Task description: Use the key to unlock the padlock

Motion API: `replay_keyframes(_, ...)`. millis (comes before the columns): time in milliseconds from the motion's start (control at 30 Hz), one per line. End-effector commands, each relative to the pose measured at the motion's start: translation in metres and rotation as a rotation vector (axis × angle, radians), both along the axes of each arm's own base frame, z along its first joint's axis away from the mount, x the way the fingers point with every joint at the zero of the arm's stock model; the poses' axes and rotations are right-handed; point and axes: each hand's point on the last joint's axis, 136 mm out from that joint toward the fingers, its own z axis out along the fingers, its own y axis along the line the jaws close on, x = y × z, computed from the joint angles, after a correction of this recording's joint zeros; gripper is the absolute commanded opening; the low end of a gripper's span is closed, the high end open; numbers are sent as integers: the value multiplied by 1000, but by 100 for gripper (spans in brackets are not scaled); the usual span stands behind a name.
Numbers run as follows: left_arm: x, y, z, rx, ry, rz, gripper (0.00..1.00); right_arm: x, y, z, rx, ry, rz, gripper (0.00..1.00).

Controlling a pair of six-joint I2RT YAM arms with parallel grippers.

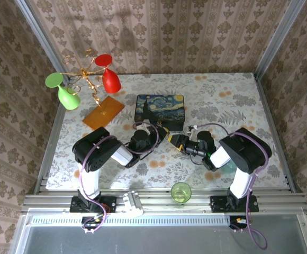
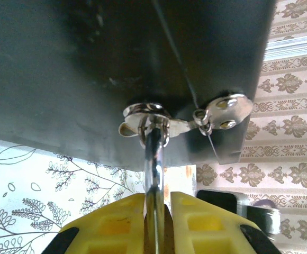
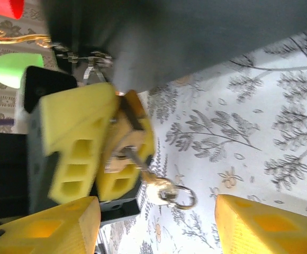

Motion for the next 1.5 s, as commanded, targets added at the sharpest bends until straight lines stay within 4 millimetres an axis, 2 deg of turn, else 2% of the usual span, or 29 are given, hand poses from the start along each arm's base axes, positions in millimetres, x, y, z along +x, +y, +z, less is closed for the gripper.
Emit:
replay_keyframes(0, 5, -9, 60, -144, -108, -11, 0, 3, 13, 32, 99, -63, 17, 61)
replay_keyframes(67, 6, -8, 64, -162, -100, -4, 0, 5, 10, 46, 119, -86, -11, 62)
replay_keyframes(133, 7, -8, 68, -179, -91, 4, 0, 8, 4, 50, 136, -72, -47, 62)
replay_keyframes(267, 8, -11, 86, -210, -121, 1, 0, 12, 6, 44, 157, -25, -51, 61)
replay_keyframes(367, 8, -9, 91, -217, -128, 8, 0, 14, 5, 44, 155, -29, -66, 58)
replay_keyframes(433, 7, -10, 90, -216, -128, -1, 0, 16, 3, 51, 151, -60, -71, 53)
replay_keyframes(533, 8, -6, 80, -194, -119, 11, 0, 19, -9, 48, 150, -46, -99, 26)
replay_keyframes(567, 10, -3, 76, -167, -133, 19, 0, 17, -13, 44, 142, -37, -95, 21)
replay_keyframes(600, 15, 2, 73, -129, -160, 24, 0, 15, -17, 39, 128, -22, -92, 23)
replay_keyframes(667, 22, 8, 45, -42, -100, 21, 0, 6, -28, 20, 45, 39, -81, 39)
replay_keyframes(767, 27, 7, 24, -42, -85, 21, 0, -5, -35, 1, -200, 75, -24, 39)
replay_keyframes(833, 30, 0, 16, -46, -79, 4, 0, -6, -43, 7, -370, 17, -22, 41)
replay_keyframes(867, 31, -3, 12, -39, -76, 1, 0, -2, -46, 19, -416, -29, -32, 43)
replay_keyframes(1000, 38, -8, 2, -33, -63, 8, 0, 17, -54, 39, -424, -58, -37, 45)
replay_keyframes(1067, 41, -9, -2, -16, -61, 8, 0, 22, -48, 42, -407, -67, -8, 46)
replay_keyframes(1133, 41, -12, -3, -13, -56, -2, 0, 24, -46, 27, -444, -29, 22, 47)
replay_keyframes(1167, 39, -12, -4, -12, -55, -2, 3, 24, -48, 22, -470, -22, 25, 47)
replay_keyframes(1233, 34, -9, -7, 13, -47, 4, 18, 22, -54, 13, -552, -1, 22, 46)
replay_keyframes(1300, 29, 2, -12, 71, -39, 26, 23, 19, -57, 9, -668, 8, 17, 47)
replay_keyframes(1467, 21, 21, -13, 147, -37, 42, 42, 4, -38, 1, -861, 11, 46, 52)
